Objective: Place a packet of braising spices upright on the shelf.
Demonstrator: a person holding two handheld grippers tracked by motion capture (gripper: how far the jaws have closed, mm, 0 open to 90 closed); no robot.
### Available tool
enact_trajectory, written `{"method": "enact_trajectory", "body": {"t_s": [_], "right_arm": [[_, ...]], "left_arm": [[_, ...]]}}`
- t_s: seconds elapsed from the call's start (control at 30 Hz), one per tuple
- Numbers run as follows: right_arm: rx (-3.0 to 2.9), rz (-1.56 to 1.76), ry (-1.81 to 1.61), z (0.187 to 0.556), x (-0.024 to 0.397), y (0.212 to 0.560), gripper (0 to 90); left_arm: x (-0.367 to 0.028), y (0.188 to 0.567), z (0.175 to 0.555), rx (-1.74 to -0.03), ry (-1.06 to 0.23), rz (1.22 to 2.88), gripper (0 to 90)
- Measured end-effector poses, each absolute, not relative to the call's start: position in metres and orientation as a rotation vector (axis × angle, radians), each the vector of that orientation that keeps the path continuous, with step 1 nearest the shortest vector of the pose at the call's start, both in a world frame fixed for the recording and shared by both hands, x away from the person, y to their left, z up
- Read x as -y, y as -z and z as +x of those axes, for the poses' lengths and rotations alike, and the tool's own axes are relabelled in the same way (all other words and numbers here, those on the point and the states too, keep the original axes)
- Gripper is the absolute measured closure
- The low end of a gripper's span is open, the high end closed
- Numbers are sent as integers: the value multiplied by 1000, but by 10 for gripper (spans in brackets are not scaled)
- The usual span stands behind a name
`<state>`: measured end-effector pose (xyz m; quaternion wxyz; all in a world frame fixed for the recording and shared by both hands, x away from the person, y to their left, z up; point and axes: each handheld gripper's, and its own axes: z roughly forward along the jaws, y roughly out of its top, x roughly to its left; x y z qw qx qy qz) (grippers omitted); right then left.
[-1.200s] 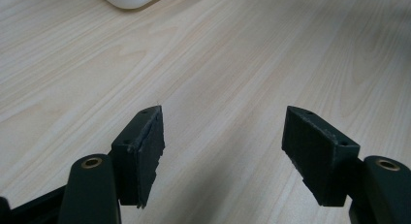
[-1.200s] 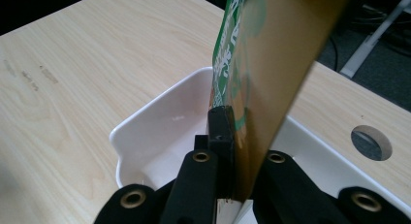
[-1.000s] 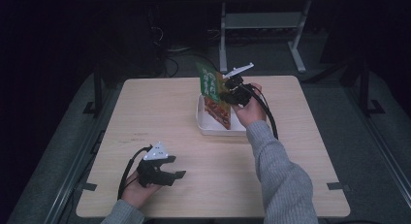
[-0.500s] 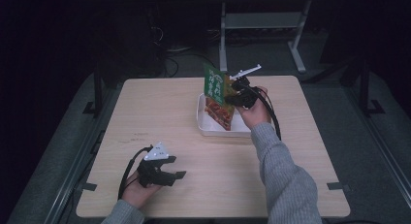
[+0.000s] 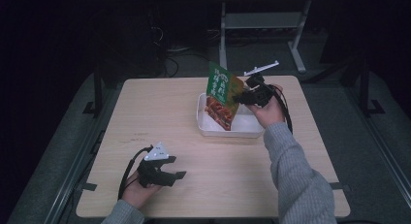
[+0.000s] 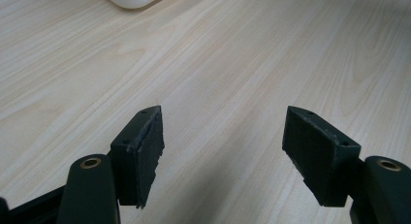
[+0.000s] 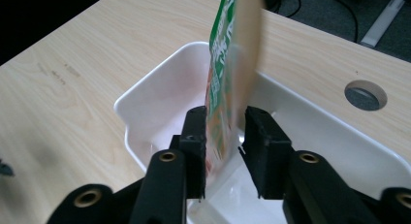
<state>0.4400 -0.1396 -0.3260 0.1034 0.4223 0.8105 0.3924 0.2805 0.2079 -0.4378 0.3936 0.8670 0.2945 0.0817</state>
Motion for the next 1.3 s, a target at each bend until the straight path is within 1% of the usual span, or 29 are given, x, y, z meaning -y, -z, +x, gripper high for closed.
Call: {"method": "enact_trajectory", "body": {"t_s": [0.2, 0.57, 1.0, 1.3], "right_arm": [[-2403, 1237, -1183, 429, 155, 321, 619], [-2425, 1265, -1264, 411, 182, 328, 512], [-2431, 1269, -1324, 379, 211, 339, 454], [-2449, 1288, -1316, 357, 226, 361, 417]], "left_arm": [[-208, 438, 280, -752, -208, 2199, 303], [-212, 438, 282, -767, -211, 2195, 299], [-217, 438, 284, -793, -224, 2189, 272], [-218, 439, 284, -801, -218, 2191, 259]]}}
